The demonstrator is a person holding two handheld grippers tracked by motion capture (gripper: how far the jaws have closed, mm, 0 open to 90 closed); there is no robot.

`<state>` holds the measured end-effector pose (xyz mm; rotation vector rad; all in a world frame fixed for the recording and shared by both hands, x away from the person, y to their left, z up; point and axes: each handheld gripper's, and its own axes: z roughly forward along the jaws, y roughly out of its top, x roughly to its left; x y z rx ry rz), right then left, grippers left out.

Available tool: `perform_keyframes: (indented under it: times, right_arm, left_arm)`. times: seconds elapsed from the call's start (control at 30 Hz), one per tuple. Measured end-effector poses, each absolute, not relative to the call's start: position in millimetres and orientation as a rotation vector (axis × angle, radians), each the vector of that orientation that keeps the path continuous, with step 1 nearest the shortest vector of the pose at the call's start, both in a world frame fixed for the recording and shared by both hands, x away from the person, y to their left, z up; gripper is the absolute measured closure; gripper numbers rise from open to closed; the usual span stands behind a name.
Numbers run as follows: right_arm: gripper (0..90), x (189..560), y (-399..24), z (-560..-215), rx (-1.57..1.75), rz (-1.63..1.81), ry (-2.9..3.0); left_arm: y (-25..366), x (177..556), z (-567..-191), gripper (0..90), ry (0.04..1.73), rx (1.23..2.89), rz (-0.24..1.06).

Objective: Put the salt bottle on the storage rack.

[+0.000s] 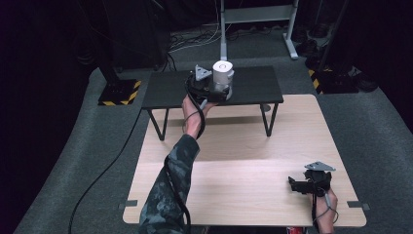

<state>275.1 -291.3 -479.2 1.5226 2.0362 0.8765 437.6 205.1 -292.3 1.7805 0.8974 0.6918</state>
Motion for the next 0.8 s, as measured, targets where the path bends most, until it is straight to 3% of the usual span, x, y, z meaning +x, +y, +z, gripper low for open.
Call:
perform_keyframes:
  times: [0.23,0.47,0.8]
  right_arm:
    - [0.0,275.0,-290.8,-479.1,1.524,0.874,2.034]
    - [0.0,275.0,-290.5,-479.2,1.530,0.872,2.028]
    - [0.0,275.5,-290.7,-479.1,1.536,0.871,2.026]
  left_arm:
    - [238.8,390.1,-320.8,0.0,0.900,1.743,0.732]
    - [265.0,333.9,-386.3,0.3,1.017,1.771,0.812]
    - [269.0,299.3,-461.0,0.7,1.271,1.935,0.730]
